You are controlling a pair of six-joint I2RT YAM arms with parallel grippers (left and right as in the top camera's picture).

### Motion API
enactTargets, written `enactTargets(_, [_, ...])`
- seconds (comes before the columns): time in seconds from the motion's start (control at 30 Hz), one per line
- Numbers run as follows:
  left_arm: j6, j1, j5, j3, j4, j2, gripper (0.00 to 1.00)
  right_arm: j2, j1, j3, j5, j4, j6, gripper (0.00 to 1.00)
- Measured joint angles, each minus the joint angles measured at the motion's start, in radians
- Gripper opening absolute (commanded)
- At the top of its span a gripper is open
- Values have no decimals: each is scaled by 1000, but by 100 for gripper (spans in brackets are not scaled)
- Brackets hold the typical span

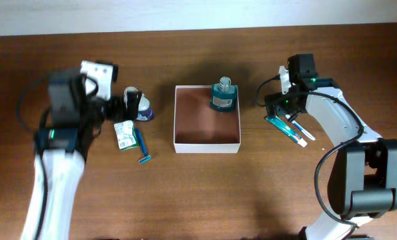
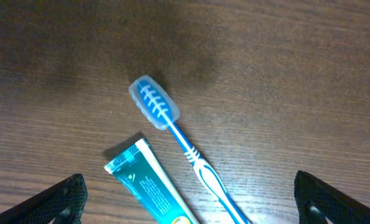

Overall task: Pack container
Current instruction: 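Move the left gripper over the foaming soap pump bottle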

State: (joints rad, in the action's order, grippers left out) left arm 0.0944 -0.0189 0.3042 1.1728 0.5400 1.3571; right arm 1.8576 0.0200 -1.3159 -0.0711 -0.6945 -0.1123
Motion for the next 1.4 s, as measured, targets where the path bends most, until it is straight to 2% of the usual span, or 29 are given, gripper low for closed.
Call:
enactTargets(0.13, [0, 0, 23, 23, -3, 145, 99, 0, 0, 0, 0, -1, 0, 99])
enactTargets(0.23, [0, 0, 55, 23, -11, 189, 99, 0, 0, 0, 0, -1, 0, 99])
enactTargets(0.53, [32, 6, 92, 27, -54, 190, 98, 0, 0, 0, 0, -1, 0, 99])
enactTargets(0.57, [44, 10, 93, 27, -53, 190, 94, 0, 0, 0, 0, -1, 0, 99])
enactTargets(0.7, [75, 14, 93, 27, -50, 190, 89, 0, 0, 0, 0, -1, -1, 99])
enactTargets(0.73, [77, 14, 93, 27, -50, 190, 83, 0, 0, 0, 0, -1, 0, 99])
enactTargets(0.77, [83, 14, 93, 28, -50, 190, 82, 0, 0, 0, 0, -1, 0, 98])
enactTargets(1.4, [124, 56, -35, 28, -77, 190, 81, 0, 0, 0, 0, -1, 0, 99])
